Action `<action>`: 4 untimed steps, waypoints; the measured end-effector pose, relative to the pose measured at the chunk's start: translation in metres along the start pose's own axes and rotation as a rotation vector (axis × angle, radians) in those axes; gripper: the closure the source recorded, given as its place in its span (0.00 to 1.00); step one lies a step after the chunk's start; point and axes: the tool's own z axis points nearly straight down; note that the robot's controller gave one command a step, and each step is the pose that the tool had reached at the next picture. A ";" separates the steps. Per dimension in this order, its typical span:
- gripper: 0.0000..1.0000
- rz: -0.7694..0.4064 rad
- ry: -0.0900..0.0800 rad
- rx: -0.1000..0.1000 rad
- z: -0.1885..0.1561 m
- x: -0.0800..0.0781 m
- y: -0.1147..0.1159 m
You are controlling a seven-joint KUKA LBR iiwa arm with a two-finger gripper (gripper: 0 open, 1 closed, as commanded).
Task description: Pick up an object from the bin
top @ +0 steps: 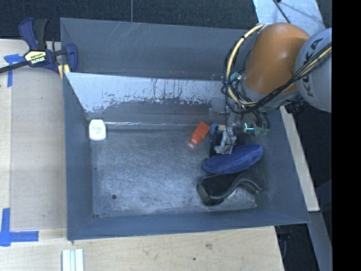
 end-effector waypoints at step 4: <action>0.00 -1.556 -0.003 0.002 0.086 -0.005 -0.034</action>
Offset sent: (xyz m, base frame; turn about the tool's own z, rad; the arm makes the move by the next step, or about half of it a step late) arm -0.0213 -0.0370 -0.0261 -0.4977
